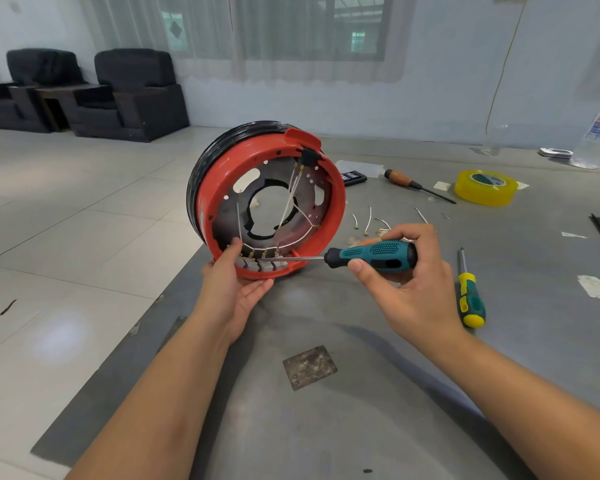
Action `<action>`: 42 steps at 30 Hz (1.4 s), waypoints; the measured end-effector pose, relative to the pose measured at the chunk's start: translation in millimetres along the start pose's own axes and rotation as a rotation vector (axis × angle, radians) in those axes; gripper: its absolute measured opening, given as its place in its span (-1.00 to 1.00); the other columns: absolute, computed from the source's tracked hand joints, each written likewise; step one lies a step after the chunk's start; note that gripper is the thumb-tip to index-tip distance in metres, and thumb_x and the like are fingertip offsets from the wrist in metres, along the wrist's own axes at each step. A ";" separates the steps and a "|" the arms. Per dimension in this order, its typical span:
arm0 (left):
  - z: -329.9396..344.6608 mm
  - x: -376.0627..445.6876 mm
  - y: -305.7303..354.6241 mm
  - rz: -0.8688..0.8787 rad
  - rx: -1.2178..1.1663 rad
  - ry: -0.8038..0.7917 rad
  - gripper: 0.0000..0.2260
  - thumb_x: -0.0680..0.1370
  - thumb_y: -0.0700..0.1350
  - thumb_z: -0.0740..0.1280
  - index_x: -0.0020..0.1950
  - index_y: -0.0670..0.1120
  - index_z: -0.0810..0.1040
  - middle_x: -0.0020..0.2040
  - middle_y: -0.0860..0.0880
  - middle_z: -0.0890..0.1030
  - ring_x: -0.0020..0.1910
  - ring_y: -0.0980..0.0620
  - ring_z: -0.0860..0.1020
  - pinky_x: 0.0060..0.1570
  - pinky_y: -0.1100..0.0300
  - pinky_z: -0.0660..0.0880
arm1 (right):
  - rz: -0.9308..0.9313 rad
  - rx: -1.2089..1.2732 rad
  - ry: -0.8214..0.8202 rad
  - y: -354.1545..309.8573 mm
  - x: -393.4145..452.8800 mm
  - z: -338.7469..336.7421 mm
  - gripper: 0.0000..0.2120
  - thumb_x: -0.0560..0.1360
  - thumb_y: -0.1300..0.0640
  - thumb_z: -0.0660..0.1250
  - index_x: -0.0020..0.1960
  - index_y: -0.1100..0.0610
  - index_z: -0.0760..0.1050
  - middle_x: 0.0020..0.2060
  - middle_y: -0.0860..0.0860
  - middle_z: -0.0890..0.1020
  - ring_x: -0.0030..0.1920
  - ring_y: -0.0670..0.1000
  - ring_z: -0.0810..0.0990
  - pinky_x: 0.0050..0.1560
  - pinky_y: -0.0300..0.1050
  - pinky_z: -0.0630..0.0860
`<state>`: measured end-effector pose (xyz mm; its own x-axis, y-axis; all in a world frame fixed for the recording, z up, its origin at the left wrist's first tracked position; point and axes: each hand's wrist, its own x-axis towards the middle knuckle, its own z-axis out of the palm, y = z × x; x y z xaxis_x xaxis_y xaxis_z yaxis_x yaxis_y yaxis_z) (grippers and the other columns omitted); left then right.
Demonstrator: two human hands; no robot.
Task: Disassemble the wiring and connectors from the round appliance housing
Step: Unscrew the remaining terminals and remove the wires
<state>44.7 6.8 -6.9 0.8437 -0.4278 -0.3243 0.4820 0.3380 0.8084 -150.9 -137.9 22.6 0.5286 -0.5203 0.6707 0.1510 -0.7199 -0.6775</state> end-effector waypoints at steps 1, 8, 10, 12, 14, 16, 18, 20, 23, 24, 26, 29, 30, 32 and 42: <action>1.2 -0.4 -0.4 -0.005 0.000 0.009 -0.53 0.67 0.08 0.39 0.51 -0.04 0.38 0.29 -0.20 0.66 0.09 -0.19 0.74 0.04 -0.06 0.71 | 0.000 -0.003 0.001 0.0 0.2 0.2 -0.57 0.40 -0.13 0.48 0.11 -0.22 0.30 -0.04 -0.31 0.54 0.05 -0.40 0.57 -0.14 -0.51 0.52; 2.8 0.1 1.9 -0.067 0.051 0.022 -0.70 0.74 0.04 0.24 0.34 -0.15 0.52 0.12 -0.21 0.73 0.01 -0.16 0.76 -0.13 0.04 0.72 | 0.009 -0.014 -0.025 -2.2 2.5 0.3 -0.57 0.38 -0.19 0.45 0.11 -0.25 0.28 -0.02 -0.29 0.55 0.06 -0.39 0.57 -0.15 -0.50 0.53; 2.6 1.6 1.3 -0.069 0.051 0.035 -0.75 0.74 0.01 0.24 0.27 -0.14 0.52 0.08 -0.21 0.74 -0.03 -0.15 0.76 -0.18 0.05 0.73 | 0.008 -0.018 -0.028 -1.7 2.3 -0.1 -0.58 0.38 -0.19 0.45 0.10 -0.27 0.30 -0.03 -0.31 0.55 0.06 -0.37 0.58 -0.14 -0.47 0.55; 2.6 1.9 0.7 -0.064 0.028 0.028 -0.79 0.74 -0.02 0.25 0.20 -0.15 0.52 -0.02 -0.20 0.76 -0.11 -0.14 0.77 -0.20 0.05 0.73 | 0.005 -0.015 -0.028 -2.6 3.0 -1.4 -0.60 0.38 -0.20 0.45 0.07 -0.36 0.29 -0.03 -0.31 0.56 0.06 -0.34 0.59 -0.13 -0.44 0.57; 2.4 2.4 -0.6 -0.061 0.007 0.036 -0.82 0.74 -0.04 0.26 0.14 -0.15 0.52 -0.09 -0.20 0.77 -0.18 -0.14 0.77 -0.18 0.03 0.74 | 0.004 -0.015 -0.026 -4.2 4.6 -3.3 -0.59 0.38 -0.20 0.46 0.07 -0.38 0.29 -0.05 -0.28 0.60 0.07 -0.31 0.60 -0.12 -0.44 0.57; 1.2 2.7 -2.0 -0.052 0.010 0.048 -0.84 0.73 -0.05 0.28 0.12 -0.15 0.52 -0.03 -0.22 0.76 -0.16 -0.17 0.77 -0.13 0.01 0.73 | -0.004 -0.020 -0.017 -6.3 6.4 -5.0 -0.59 0.38 -0.17 0.47 0.07 -0.36 0.30 0.00 -0.35 0.58 0.07 -0.30 0.60 -0.12 -0.46 0.55; 0.2 2.1 -2.4 -0.032 0.037 0.055 -0.84 0.73 -0.05 0.29 0.14 -0.14 0.53 0.05 -0.22 0.75 -0.10 -0.17 0.77 -0.13 0.03 0.74 | -0.010 -0.016 -0.008 -7.3 7.5 -6.7 -0.60 0.38 -0.15 0.48 0.07 -0.28 0.31 0.00 -0.44 0.55 0.07 -0.32 0.59 -0.12 -0.48 0.53; -0.2 1.4 -2.8 -0.006 0.079 0.059 -0.82 0.74 -0.02 0.28 0.17 -0.13 0.54 0.07 -0.18 0.75 -0.05 -0.14 0.77 -0.13 0.06 0.73 | -0.013 -0.006 0.001 -8.3 7.8 -7.7 -0.58 0.39 -0.14 0.48 0.10 -0.21 0.32 0.00 -0.47 0.54 0.08 -0.34 0.58 -0.13 -0.49 0.52; 0.8 0.3 -2.7 0.026 0.122 0.063 -0.82 0.74 -0.01 0.27 0.17 -0.11 0.55 0.07 -0.15 0.75 0.01 -0.09 0.76 -0.14 0.11 0.71 | -0.026 0.006 -0.005 -9.3 6.6 -7.3 -0.58 0.39 -0.13 0.48 0.11 -0.19 0.31 0.01 -0.49 0.52 0.10 -0.35 0.57 -0.11 -0.49 0.53; 1.4 0.2 -2.6 0.027 0.126 0.067 -0.82 0.74 -0.02 0.27 0.16 -0.11 0.56 0.05 -0.14 0.75 0.01 -0.09 0.75 -0.17 0.12 0.70 | -0.029 0.009 -0.011 -9.5 6.0 -6.8 -0.58 0.40 -0.13 0.48 0.11 -0.19 0.31 0.01 -0.49 0.52 0.10 -0.34 0.57 -0.10 -0.48 0.53; 1.9 0.5 -3.2 0.018 0.118 0.072 -0.82 0.73 -0.03 0.29 0.16 -0.13 0.56 0.04 -0.15 0.75 0.01 -0.10 0.75 -0.15 0.11 0.70 | -0.039 0.016 -0.013 -10.0 5.5 -6.5 -0.58 0.40 -0.12 0.48 0.12 -0.18 0.31 0.02 -0.49 0.52 0.10 -0.33 0.58 -0.08 -0.47 0.54; 1.3 0.7 -3.3 -0.007 0.082 0.073 -0.80 0.72 -0.05 0.32 0.24 -0.16 0.55 0.07 -0.19 0.74 0.04 -0.12 0.74 -0.06 0.07 0.70 | -0.049 0.022 0.003 -10.0 6.1 -6.7 -0.58 0.41 -0.07 0.49 0.11 -0.18 0.31 0.02 -0.48 0.53 0.10 -0.32 0.59 -0.08 -0.48 0.54; 0.8 1.2 -3.5 -0.014 0.071 0.073 -0.79 0.72 -0.05 0.33 0.24 -0.17 0.55 0.06 -0.20 0.75 0.03 -0.13 0.75 -0.07 0.07 0.71 | -0.052 0.023 0.006 -9.8 6.6 -6.9 -0.58 0.41 -0.07 0.50 0.10 -0.19 0.31 0.02 -0.48 0.54 0.10 -0.33 0.59 -0.08 -0.48 0.53; 0.0 1.8 -3.9 -0.020 0.049 0.068 -0.79 0.71 -0.06 0.34 0.23 -0.19 0.55 0.02 -0.21 0.76 -0.01 -0.14 0.76 -0.12 0.08 0.72 | -0.052 0.025 0.013 -9.2 8.0 -7.9 -0.59 0.41 -0.08 0.50 0.07 -0.26 0.31 0.01 -0.42 0.57 0.08 -0.28 0.61 -0.08 -0.46 0.54; -2.6 3.0 -8.8 -0.006 0.009 0.025 -0.79 0.71 -0.08 0.34 0.24 -0.21 0.55 -0.06 -0.19 0.77 -0.07 -0.11 0.78 -0.14 0.08 0.73 | -0.040 0.060 -0.007 -6.2 12.2 -7.7 -0.58 0.40 -0.11 0.52 0.08 -0.32 0.32 -0.03 -0.31 0.60 0.04 -0.16 0.66 -0.10 -0.39 0.58</action>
<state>43.6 4.7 -16.2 0.8465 -0.4086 -0.3413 0.4852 0.3282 0.8105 -151.7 -143.3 37.3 0.5267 -0.4884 0.6958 0.2216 -0.7113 -0.6671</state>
